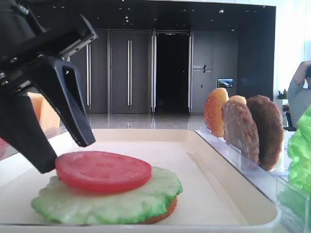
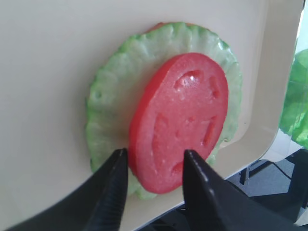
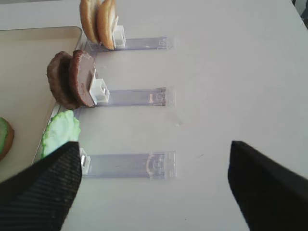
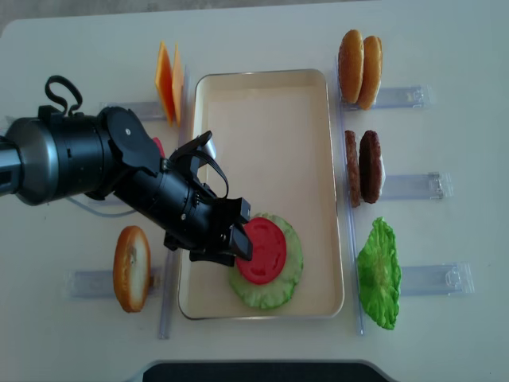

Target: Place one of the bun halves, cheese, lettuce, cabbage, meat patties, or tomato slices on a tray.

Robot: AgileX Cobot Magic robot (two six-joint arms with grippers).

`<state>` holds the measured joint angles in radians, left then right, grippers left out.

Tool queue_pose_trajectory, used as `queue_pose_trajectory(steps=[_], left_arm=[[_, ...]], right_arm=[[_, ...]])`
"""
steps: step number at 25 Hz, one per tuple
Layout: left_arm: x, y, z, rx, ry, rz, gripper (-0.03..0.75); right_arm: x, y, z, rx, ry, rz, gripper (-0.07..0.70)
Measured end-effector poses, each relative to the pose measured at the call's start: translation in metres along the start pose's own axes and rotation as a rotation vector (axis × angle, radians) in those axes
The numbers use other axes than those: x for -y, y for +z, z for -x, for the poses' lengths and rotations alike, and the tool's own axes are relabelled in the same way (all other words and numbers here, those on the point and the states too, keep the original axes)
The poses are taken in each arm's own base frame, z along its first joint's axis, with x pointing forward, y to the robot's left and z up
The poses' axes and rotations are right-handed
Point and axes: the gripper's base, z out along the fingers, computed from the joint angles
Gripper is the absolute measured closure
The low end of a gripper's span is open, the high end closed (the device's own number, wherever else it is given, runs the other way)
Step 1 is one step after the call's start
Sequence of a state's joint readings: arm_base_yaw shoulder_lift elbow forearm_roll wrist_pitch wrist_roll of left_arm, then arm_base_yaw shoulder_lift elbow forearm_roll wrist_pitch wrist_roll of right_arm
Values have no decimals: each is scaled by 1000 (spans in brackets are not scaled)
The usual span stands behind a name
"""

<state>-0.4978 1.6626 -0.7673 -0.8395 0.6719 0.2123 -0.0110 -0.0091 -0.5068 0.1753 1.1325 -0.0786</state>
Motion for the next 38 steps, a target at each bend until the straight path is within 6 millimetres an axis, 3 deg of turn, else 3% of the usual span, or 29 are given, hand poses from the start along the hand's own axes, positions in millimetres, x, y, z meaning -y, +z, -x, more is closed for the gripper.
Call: queue_pose_trajectory(steps=[5,13,21,29,33,38], left_arm=[[1,0,-4,-49,4,-7,288],[0,-6,-11,-112,10,32,274],[25,-60,5,86,115,94,274],[28,-106,26,138,147,379,274],[22,-121,32,174,136,522,274],[18,-125,32,167,142,581,274]], right_arm=[[0,0,0,0,0,0,43],[0,0,0,0,0,0,43],[0,0,0,0,0,0,43],[0,0,0,0,0,0,43],[0,0,0,0,0,0,43],[0,0,0,0,0,0,43]])
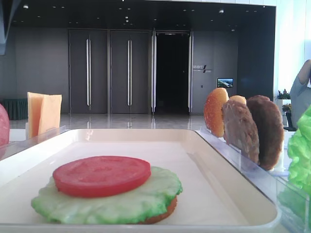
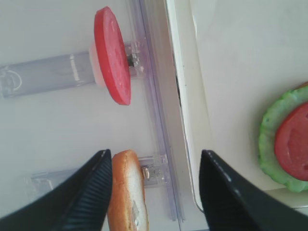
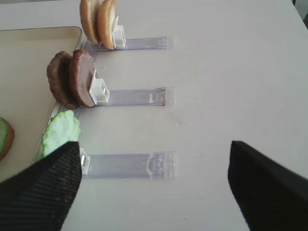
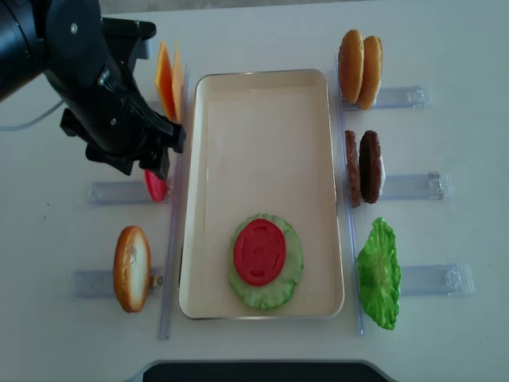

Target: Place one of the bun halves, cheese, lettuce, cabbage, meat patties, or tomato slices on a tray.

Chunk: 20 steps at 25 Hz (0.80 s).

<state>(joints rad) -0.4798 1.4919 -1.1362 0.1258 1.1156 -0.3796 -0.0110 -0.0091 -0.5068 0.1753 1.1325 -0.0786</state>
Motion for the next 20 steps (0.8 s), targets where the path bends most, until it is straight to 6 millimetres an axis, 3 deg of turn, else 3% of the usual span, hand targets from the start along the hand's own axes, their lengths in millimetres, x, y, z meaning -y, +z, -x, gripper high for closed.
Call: queue_pose_trajectory(steps=[4,20], left_arm=[[-12,1,0,-27,-31,34,274],[-155,7,-5,-112,-304,142,274]], right_arm=[[0,0,0,0,0,0,43],[0,0,0,0,0,0,43]])
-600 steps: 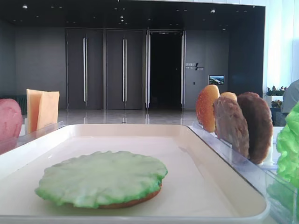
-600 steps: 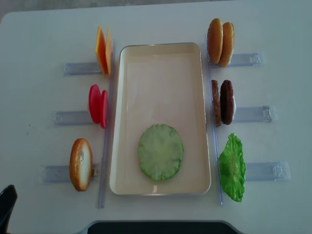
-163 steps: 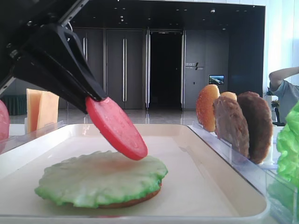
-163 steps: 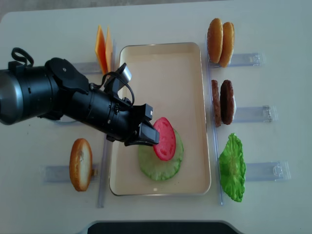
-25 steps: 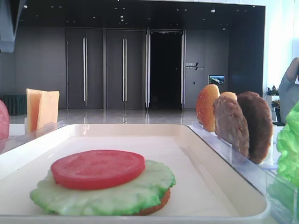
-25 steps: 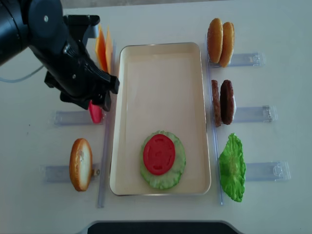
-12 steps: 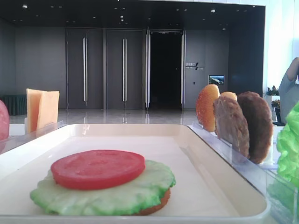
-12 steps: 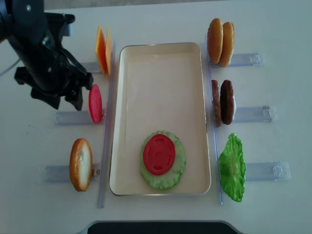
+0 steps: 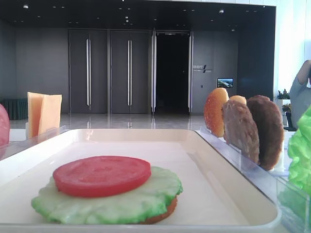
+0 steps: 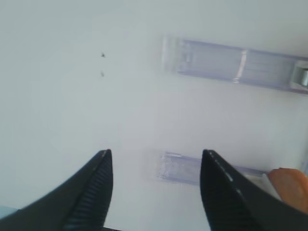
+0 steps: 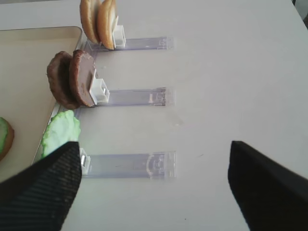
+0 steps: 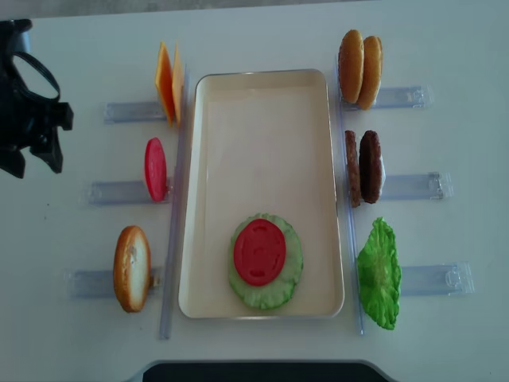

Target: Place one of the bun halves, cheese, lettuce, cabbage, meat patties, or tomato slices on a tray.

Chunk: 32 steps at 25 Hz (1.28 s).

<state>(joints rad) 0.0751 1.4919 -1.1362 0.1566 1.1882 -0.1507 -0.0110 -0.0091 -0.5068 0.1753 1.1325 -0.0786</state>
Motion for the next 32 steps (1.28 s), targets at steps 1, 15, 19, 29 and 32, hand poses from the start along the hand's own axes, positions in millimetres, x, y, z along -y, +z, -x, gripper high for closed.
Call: queue_pose_trajectory(steps=[1,15,19,29,32], left_arm=[[-8,1,0,-4,-10,3,274],[-37,-19,-11,63,-48,-11,274],[-41,-52,-30,181,-49,-7,274],[-44,-142,-125,555,-28,-19,298],[-41,-159,-156,665,-27,-51,319]], right_arm=[[0,0,0,0,0,0,43],[0,0,0,0,0,0,43],[0,0,0,0,0,0,43],[0,0,0,0,0,0,43],[0,0,0,0,0,0,43]])
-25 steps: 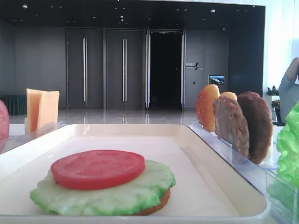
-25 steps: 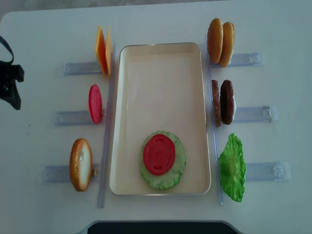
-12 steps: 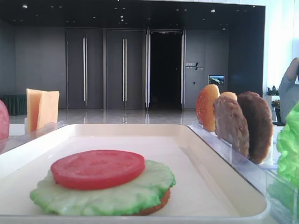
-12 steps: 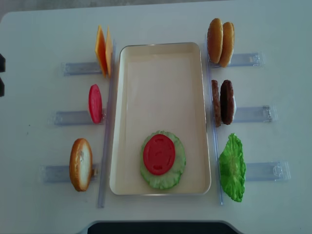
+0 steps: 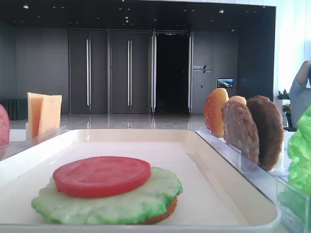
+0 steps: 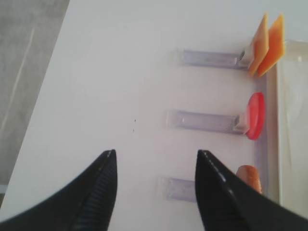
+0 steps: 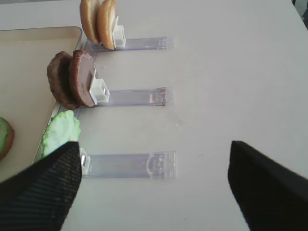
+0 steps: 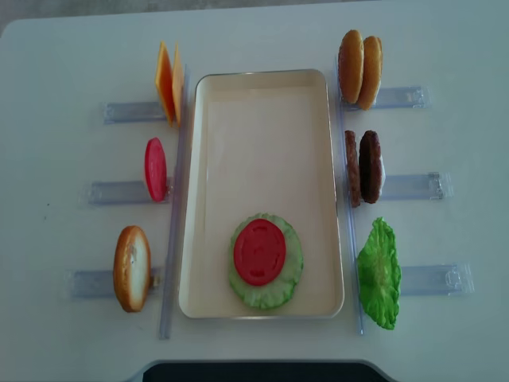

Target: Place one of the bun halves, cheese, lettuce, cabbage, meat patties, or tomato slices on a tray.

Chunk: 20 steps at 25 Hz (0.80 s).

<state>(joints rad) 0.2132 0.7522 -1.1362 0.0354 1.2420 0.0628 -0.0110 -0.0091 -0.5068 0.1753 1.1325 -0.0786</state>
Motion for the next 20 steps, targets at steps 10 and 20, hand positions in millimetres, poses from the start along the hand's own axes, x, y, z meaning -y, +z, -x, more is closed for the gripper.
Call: queue_pose_trajectory(steps=[10,20], left_arm=[[12,-80,-57,309,48,-89,334],[22,-68,-129,366,68,-124,349]], right_arm=[[0,0,0,0,0,0,43],[0,0,0,0,0,0,43]])
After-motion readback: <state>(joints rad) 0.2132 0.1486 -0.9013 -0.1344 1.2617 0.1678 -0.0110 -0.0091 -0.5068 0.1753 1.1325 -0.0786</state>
